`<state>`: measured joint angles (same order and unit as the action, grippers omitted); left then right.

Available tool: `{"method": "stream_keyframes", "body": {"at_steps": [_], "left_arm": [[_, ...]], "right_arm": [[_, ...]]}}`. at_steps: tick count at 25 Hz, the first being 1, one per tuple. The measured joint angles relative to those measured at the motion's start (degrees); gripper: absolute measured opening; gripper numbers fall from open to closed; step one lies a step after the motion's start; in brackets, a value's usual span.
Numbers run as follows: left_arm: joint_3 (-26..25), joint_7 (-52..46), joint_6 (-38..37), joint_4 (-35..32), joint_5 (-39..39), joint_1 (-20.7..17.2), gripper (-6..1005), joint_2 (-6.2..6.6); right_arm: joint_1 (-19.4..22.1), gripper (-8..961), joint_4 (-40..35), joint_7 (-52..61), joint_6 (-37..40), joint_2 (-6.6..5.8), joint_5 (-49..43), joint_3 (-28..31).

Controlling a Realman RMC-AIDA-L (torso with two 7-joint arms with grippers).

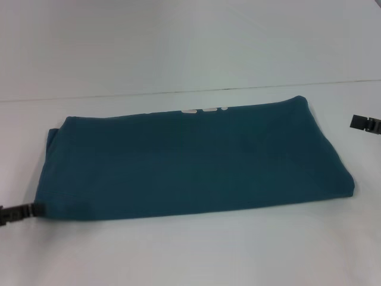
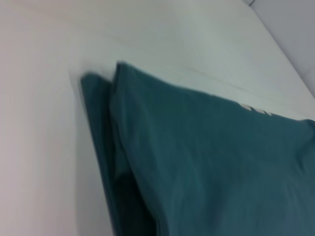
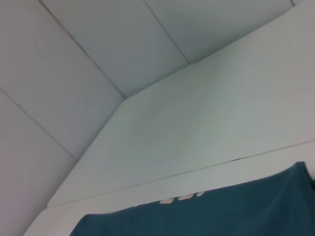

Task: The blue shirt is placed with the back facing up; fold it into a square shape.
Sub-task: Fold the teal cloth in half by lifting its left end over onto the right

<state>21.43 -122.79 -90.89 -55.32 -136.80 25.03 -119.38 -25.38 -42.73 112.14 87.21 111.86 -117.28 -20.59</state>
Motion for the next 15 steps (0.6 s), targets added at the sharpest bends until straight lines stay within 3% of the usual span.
{"method": "stream_keyframes", "body": {"at_steps": [5, 15], "left_arm": [[0.0, -2.1, -0.5, 2.1, -1.8, -0.1, 795, -0.12], [3.2, -4.7, 7.1, 8.0, -3.9, 2.0, 793, 0.18]], "right_arm": [[-1.1, 917, -0.3, 0.3, 0.2, -0.33, -0.1, -0.4], [-1.4, 916, -0.3, 0.6, 0.5, -0.61, 0.2, -0.2]]}}
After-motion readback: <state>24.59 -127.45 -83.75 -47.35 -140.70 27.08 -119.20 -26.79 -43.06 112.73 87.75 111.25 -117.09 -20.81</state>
